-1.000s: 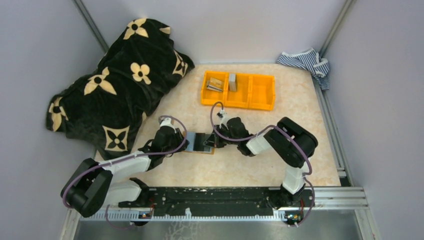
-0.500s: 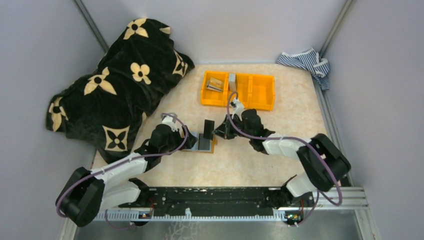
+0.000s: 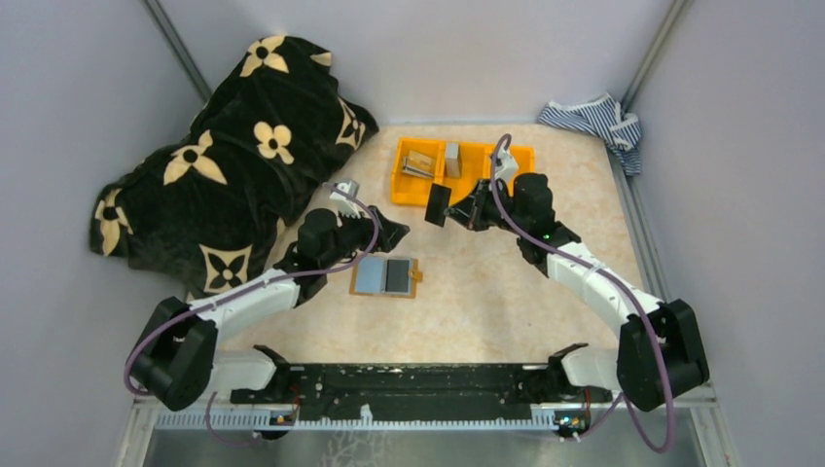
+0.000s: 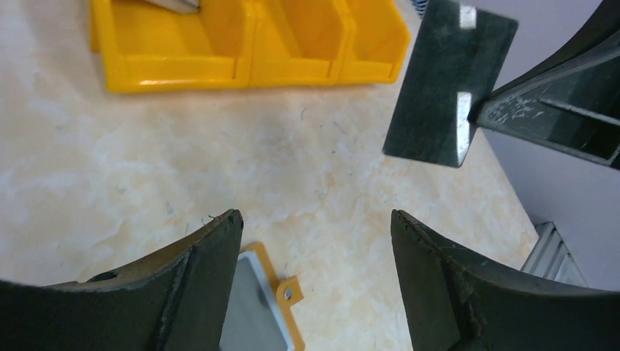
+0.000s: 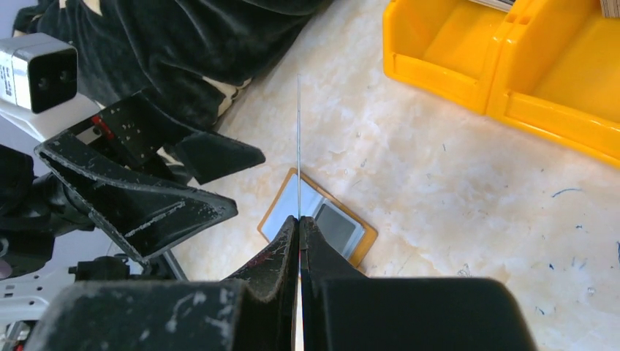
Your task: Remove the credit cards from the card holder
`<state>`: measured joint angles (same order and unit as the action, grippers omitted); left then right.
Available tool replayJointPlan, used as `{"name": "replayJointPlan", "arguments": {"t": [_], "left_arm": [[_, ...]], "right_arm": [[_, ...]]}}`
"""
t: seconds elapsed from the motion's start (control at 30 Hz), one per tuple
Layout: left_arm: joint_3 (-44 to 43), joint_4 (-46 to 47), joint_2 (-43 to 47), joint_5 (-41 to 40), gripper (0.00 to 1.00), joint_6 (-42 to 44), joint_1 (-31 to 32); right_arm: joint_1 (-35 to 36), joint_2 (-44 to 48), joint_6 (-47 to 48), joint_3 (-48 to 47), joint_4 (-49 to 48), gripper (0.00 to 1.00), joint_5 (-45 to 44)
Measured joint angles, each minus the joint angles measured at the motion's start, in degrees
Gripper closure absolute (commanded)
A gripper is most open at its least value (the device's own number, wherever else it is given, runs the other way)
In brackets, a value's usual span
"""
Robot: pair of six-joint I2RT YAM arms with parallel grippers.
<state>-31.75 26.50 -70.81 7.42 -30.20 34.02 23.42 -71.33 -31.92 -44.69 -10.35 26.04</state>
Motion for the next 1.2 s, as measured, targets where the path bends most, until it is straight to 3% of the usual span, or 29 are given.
{"name": "replayJointPlan", "arguments": {"t": [0.5,0.9,1.07,1.2], "left_arm": [[-4.81,20.5,-13.22,11.28,0.25,-4.66,-0.79],[-4.63,34.32,-18.14,19.74,0.46,-12.7,-0.81],[-3.1,42.58,-20.83,23.37,0.66,-18.34,-0.74],[-2.29,46.16,-20.98,24.41,0.95,-20.79,-0.79]], "right_arm": [[-0.7,0.72,-0.72,-1.95,2.86,1.0,5.75],[-0.7,4.0,-2.58,0.33,1.79,1.0,6.88],[-0.7,4.02,-2.62,0.35,1.84,1.0,7.06],[-0.7,4.07,-2.62,0.35,1.81,1.0,7.08]]}}
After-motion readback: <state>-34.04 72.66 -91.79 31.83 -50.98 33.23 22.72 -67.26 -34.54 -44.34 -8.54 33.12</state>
